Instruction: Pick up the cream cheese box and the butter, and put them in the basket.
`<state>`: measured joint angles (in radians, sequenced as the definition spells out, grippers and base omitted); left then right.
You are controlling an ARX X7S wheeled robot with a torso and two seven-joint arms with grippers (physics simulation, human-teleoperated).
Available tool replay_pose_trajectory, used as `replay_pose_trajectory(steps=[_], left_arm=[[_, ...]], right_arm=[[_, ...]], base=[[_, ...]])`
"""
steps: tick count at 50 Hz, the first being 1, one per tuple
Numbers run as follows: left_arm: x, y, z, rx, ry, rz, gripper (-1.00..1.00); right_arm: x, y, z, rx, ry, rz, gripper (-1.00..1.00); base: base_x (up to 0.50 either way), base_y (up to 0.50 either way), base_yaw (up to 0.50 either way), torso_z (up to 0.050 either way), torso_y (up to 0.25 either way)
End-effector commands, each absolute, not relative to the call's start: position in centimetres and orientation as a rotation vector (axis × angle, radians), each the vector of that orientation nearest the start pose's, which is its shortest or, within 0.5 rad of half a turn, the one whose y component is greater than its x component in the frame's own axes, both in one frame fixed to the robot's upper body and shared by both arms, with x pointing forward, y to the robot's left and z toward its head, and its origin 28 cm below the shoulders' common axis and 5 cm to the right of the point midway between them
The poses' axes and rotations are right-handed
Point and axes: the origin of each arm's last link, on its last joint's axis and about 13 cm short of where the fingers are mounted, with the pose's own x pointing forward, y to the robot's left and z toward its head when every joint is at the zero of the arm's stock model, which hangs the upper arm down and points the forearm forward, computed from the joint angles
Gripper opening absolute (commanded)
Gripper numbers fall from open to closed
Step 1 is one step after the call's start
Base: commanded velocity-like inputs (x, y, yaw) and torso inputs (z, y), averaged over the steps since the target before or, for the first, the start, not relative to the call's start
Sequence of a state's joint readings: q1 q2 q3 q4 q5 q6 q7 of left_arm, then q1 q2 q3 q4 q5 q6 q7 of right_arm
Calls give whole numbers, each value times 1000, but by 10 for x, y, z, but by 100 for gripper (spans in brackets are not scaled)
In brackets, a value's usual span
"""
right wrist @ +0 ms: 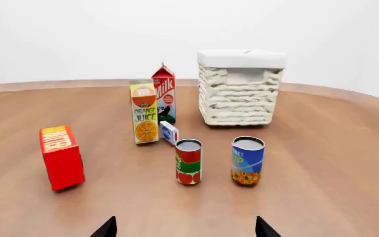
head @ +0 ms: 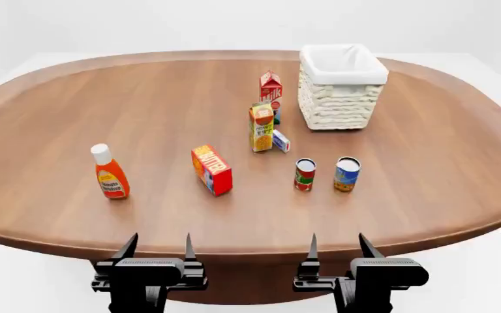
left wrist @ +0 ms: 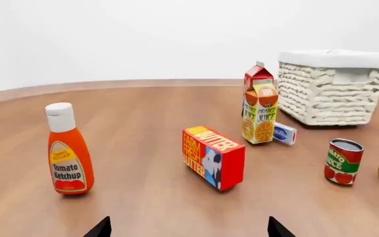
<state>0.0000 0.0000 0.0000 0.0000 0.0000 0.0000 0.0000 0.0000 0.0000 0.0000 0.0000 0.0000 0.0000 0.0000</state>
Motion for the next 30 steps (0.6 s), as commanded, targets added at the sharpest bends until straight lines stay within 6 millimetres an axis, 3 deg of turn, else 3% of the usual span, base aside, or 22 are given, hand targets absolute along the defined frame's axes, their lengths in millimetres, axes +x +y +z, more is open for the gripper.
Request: replay_pose_trajectory(steps=[1,19,20,21,30], left_arm=[[211,205,13,1,-1,1,100],[210,205,14,16,-9,-2,100],[204,208,13,46,-22,10,100],[211,205,14,17,-6,-2,100],[211,206,13,16,-4,6,100]], right_arm=[[209,-96,13,-2,2,5,100],[211,-96,12,3,11,2,100],[201,-96,5,17,-50,56,100],[211,-96,12,2,11,2,100],[211,-96,12,2,18,6,100]], base=[[0,0,0,0,0],[0,0,0,0,0],[0,0,0,0,0],[0,0,0,0,0],[0,0,0,0,0]])
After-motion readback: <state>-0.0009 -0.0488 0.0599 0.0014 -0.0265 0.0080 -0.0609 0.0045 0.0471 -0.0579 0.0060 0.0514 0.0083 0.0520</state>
